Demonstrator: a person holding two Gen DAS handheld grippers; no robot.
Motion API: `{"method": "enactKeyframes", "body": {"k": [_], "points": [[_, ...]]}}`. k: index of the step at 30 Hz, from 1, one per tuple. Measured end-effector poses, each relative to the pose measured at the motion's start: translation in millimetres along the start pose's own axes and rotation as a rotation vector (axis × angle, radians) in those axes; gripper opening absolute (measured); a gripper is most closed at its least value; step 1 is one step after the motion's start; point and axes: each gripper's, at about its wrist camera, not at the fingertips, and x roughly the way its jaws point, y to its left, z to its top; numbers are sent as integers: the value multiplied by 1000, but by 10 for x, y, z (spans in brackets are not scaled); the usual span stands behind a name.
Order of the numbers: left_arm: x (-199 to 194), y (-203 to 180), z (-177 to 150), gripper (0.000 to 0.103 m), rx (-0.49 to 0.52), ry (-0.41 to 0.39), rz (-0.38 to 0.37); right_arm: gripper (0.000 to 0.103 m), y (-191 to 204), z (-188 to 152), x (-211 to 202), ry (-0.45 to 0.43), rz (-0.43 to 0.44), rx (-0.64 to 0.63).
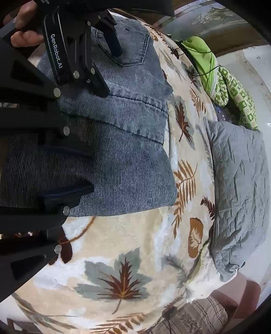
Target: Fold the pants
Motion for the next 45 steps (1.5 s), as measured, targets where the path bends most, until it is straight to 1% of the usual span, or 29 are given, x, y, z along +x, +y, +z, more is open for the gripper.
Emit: {"method": "enactKeyframes", "body": {"k": [7, 12, 20, 30, 39, 42, 45], "points": [[-15, 21, -21, 103, -1, -15, -17, 31, 40, -18, -7, -11, -28, -18], [-58, 80, -46, 103, -11, -17, -43, 31, 90, -31, -8, -21, -60, -43], [-92, 173, -64, 103, -32, -11, -58, 31, 143, -39, -6, -30, -93, -70], [-83, 165, -69, 103, -26, -15, -54, 31, 148, -46, -8, -35, -100, -84], [-97, 175, -81, 103, -27, -16, -62, 31, 190, -65, -4, -45, -127, -110], [-159, 238, -104, 103, -39, -20, -61, 31, 195, -66, -14, -51, -134, -108], [-278, 429, -167, 103, -54, -40, -27, 31, 193, -55, -58, -66, -128, -87]]}}
